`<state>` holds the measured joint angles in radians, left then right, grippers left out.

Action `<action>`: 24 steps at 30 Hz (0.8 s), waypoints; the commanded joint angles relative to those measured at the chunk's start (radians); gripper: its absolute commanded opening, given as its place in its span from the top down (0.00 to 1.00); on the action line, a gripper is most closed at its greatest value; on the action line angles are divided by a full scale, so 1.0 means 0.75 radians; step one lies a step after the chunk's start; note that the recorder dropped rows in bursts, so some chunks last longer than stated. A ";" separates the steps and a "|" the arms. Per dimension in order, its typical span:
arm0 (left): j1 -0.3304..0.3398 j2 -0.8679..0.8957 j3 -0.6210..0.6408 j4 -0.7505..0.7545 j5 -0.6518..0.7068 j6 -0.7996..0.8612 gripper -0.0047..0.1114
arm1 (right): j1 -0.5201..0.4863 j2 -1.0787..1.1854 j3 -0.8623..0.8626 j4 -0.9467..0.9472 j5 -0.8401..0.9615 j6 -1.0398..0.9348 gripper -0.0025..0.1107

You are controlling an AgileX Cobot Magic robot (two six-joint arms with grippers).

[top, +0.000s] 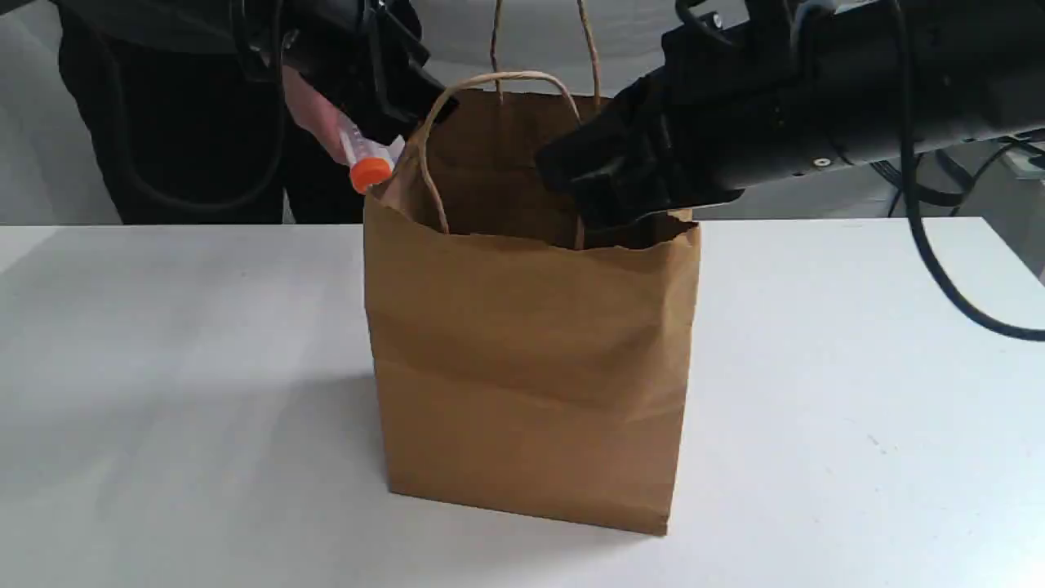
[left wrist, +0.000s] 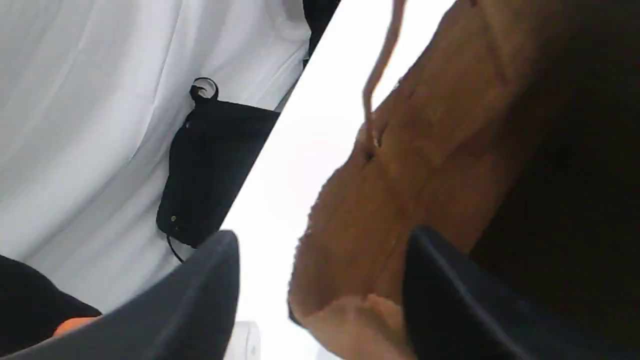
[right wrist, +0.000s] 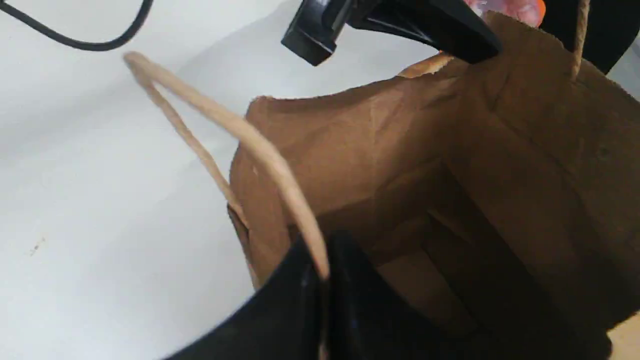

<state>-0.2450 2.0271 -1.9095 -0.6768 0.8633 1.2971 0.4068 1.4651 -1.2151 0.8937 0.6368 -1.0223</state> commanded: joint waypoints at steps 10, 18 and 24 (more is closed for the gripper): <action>-0.006 0.025 -0.004 -0.091 -0.035 0.160 0.52 | 0.004 -0.003 -0.004 0.008 0.017 0.009 0.98; -0.006 0.074 -0.004 -0.141 -0.090 0.184 0.52 | 0.004 -0.003 -0.004 0.008 0.029 0.009 0.98; -0.014 0.102 -0.004 -0.141 -0.075 0.187 0.52 | 0.004 -0.003 -0.004 0.008 0.029 0.009 0.98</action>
<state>-0.2470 2.0974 -1.9095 -0.7738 0.8065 1.4316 0.4068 1.4651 -1.2151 0.8937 0.6504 -1.0179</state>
